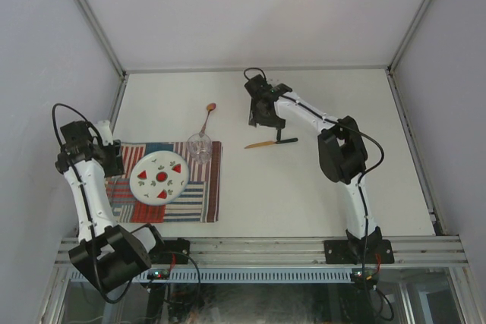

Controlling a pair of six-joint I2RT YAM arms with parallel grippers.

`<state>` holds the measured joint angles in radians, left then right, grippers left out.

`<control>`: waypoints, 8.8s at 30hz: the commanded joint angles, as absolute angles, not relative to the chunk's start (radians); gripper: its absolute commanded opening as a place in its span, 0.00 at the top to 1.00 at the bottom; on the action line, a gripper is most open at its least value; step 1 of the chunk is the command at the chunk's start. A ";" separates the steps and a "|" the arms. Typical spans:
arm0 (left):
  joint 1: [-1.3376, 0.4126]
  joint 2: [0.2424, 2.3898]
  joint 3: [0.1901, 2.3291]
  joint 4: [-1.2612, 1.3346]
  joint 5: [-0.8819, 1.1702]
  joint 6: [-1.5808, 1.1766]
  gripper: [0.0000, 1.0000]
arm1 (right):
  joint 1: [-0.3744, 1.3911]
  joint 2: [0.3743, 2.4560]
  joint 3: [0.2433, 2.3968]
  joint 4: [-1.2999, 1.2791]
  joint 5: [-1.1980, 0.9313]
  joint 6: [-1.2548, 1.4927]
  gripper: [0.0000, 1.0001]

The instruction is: Set the dinner table for one person

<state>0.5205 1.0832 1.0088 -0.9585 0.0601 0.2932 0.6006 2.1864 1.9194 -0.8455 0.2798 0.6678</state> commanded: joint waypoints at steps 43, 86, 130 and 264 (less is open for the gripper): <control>0.690 1.121 1.009 -0.945 0.133 0.417 0.42 | 0.535 2.363 1.979 -0.899 0.258 0.686 1.00; 0.702 1.008 0.969 -1.012 0.222 0.439 0.43 | 1.023 2.131 1.805 -0.978 0.237 0.949 1.00; 0.228 0.967 1.142 -1.196 0.350 0.368 0.44 | 1.110 2.174 1.755 -0.810 0.267 1.139 0.27; -0.752 1.823 1.082 -0.530 -0.263 -0.346 1.00 | 0.681 1.958 1.531 -1.169 0.512 0.974 0.16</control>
<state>-0.7506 1.8076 1.1255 -0.5781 -0.2333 -0.3988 0.6819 1.9549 1.4944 -1.1904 0.5098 0.9886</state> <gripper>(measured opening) 0.010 0.839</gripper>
